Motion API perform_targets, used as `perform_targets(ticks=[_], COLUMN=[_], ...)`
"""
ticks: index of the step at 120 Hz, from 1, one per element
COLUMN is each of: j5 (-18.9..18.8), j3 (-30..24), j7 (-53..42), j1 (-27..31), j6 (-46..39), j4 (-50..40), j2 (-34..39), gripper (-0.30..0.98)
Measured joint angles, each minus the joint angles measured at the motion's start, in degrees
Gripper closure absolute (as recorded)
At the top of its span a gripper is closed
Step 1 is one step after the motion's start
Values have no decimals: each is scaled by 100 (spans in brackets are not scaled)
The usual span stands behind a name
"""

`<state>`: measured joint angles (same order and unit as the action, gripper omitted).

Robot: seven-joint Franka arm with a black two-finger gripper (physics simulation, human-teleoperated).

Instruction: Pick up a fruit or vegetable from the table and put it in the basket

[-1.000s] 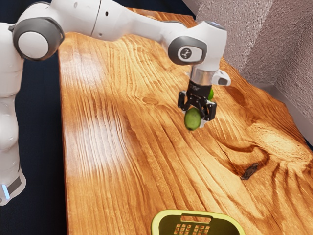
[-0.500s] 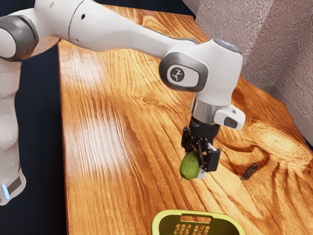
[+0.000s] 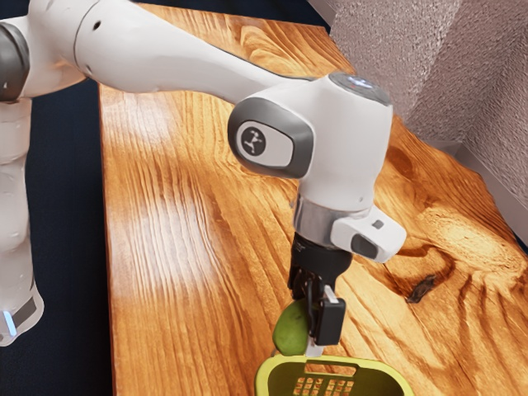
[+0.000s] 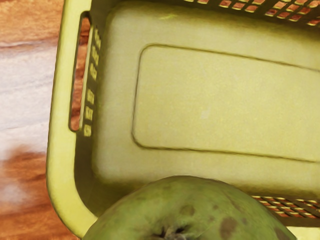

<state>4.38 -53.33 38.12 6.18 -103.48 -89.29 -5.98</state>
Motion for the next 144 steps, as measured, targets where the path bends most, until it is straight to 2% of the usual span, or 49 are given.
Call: perform_targets(ticks=[47,85,90,102,112,126,144], j5=[-29,-84,-82,-135,-156,-185,-290], j3=[20,257,266,303,323,345,388], j7=[166,322,337,333,302,264,223], j1=[-786,-809,-808,-815,-813,-816,-805], j6=[-682,-1123,-1171,-1278,-1352,-1424,-1562], j4=[11,11,10,1,4,4,-3], j2=[-288,-562,-603,-637,-643,-644,-640], gripper=[53,54,50,26,15,7,2])
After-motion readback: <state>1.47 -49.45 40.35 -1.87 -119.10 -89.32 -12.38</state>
